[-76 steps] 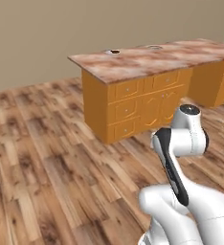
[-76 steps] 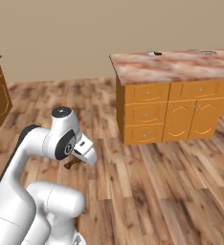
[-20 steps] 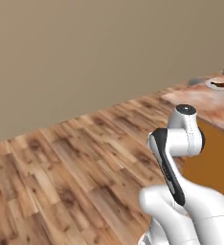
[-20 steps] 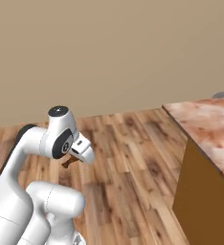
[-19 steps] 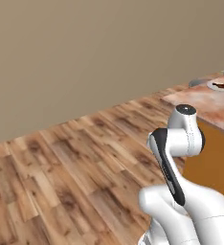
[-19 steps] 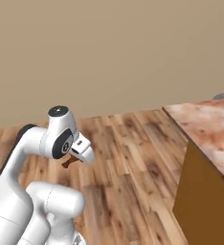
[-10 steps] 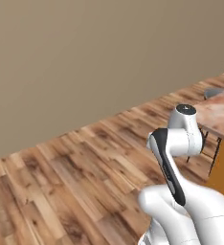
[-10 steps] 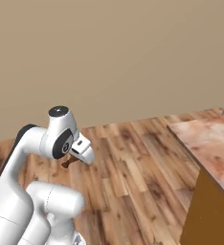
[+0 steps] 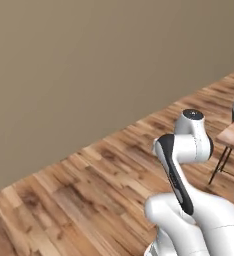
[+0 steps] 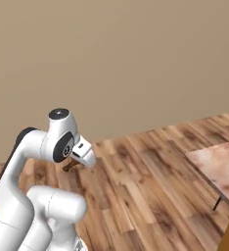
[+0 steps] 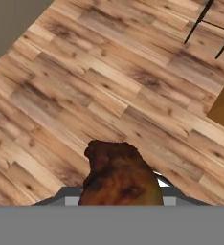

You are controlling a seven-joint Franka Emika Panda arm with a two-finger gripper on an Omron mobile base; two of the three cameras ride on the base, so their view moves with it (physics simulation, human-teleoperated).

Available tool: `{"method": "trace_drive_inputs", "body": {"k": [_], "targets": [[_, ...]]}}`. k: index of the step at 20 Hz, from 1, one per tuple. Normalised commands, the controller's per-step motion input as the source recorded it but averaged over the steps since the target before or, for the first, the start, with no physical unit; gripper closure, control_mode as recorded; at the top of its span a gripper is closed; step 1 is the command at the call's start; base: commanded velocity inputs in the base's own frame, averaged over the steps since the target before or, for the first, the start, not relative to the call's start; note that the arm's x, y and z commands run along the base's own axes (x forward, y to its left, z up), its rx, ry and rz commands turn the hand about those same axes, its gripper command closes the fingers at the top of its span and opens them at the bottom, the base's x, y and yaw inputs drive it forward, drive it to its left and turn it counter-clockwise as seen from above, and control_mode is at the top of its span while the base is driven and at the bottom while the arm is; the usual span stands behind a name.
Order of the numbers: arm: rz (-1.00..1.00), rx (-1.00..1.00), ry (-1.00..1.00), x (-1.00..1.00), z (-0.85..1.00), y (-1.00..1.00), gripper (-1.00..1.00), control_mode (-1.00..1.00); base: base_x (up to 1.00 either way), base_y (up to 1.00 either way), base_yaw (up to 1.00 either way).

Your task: Take the chicken drumsticks from the pan and place one on each plate on the dining counter.

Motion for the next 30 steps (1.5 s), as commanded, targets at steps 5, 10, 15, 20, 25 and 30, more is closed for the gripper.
{"method": "trace_drive_inputs", "body": {"k": [5, 10, 15, 20, 25, 30], "targets": [[0.00, 0.00, 0.00, 0.00, 0.00, 0.00, 1.00, 1.00, 0.88, 0.27, -0.43], [0.00, 0.00, 0.00, 0.00, 0.00, 0.00, 1.00, 1.00, 0.78, 0.29, -0.57], [0.00, 0.00, 0.00, 0.00, 0.00, 0.00, 1.00, 1.00, 0.83, 0.36, -0.54], [0.00, 0.00, 0.00, 0.00, 0.00, 0.00, 1.00, 1.00, 0.92, 0.49, -0.48], [0.00, 0.00, 0.00, 0.00, 0.00, 0.00, 1.00, 1.00, 0.93, 0.51, -0.46], [0.00, 0.00, 0.00, 0.00, 0.00, 0.00, 1.00, 1.00, 0.93, 0.52, -0.46]]}}
